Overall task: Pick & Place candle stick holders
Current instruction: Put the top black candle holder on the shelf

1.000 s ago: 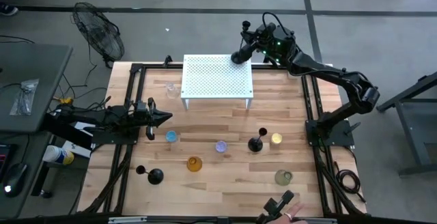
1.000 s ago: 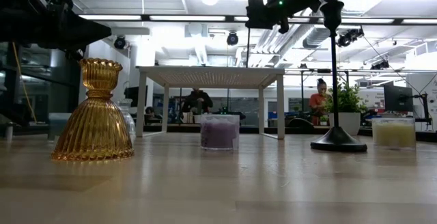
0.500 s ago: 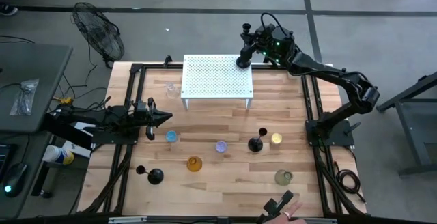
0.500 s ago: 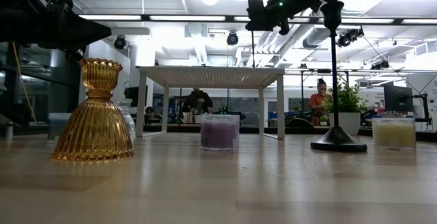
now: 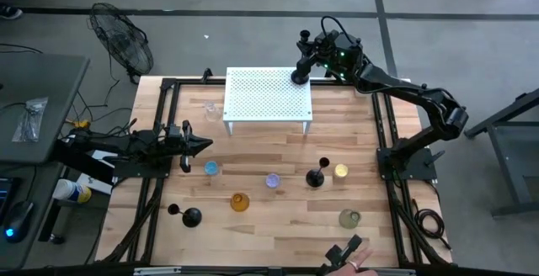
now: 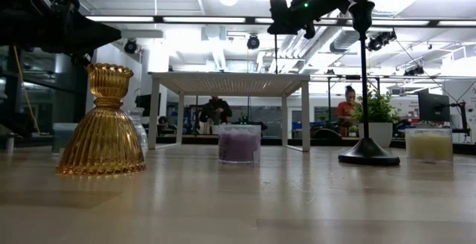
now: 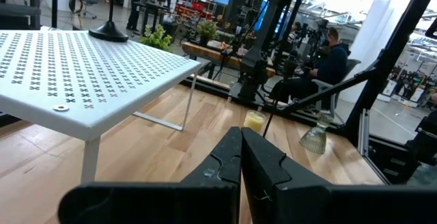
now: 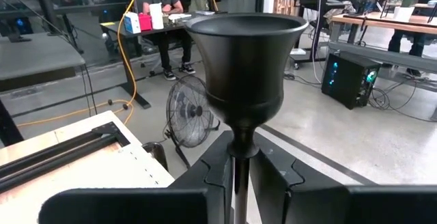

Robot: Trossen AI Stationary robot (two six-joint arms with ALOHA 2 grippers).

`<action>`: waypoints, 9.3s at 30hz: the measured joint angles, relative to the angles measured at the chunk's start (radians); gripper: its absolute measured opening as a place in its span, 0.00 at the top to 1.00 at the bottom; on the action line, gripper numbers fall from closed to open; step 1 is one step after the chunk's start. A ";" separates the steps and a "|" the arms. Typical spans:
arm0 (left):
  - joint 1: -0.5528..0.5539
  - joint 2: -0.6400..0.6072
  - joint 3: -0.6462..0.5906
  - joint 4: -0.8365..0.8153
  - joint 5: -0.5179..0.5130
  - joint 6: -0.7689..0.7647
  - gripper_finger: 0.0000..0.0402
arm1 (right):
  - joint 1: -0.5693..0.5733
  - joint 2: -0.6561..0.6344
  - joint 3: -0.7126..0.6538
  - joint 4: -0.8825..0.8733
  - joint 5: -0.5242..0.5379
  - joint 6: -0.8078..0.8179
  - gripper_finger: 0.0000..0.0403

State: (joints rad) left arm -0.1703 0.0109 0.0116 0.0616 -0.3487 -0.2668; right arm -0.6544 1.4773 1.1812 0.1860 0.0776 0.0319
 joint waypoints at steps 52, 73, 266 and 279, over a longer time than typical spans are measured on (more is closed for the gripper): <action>0.000 0.000 0.000 0.000 0.000 0.000 1.00 | 0.121 -0.228 0.000 -0.485 0.015 -0.001 0.37; 0.000 0.000 0.000 0.000 0.000 0.000 1.00 | 0.367 -0.512 -0.086 -1.171 -0.170 0.087 0.37; 0.000 0.000 0.000 0.000 0.000 0.000 1.00 | 0.501 -0.209 -0.089 -1.572 -0.136 0.059 0.48; 0.000 0.000 0.000 0.000 0.000 0.000 1.00 | 0.468 -0.215 -0.208 -1.312 -0.204 0.860 0.43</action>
State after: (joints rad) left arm -0.1703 0.0105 0.0116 0.0618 -0.3486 -0.2668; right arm -0.1864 1.2621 0.9730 -1.1256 -0.1261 0.8918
